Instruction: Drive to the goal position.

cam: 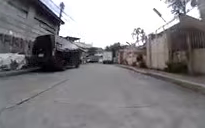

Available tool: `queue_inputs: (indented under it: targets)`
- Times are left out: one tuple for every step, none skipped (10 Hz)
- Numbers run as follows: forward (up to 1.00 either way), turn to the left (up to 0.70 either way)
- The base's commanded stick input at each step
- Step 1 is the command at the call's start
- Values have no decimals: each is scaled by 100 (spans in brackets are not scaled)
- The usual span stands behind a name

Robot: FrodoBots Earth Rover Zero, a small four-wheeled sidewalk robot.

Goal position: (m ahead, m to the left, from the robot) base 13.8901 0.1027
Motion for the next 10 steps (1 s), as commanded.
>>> queue_inputs:
  targets:
    - [100, -40]
    - [100, -34]
    - [100, -18]
    - [100, -3]
    - [100, 0]
    - [100, 0]
    - [100, 0]
    - [100, 0]
    - [100, 0]
    - [100, 0]
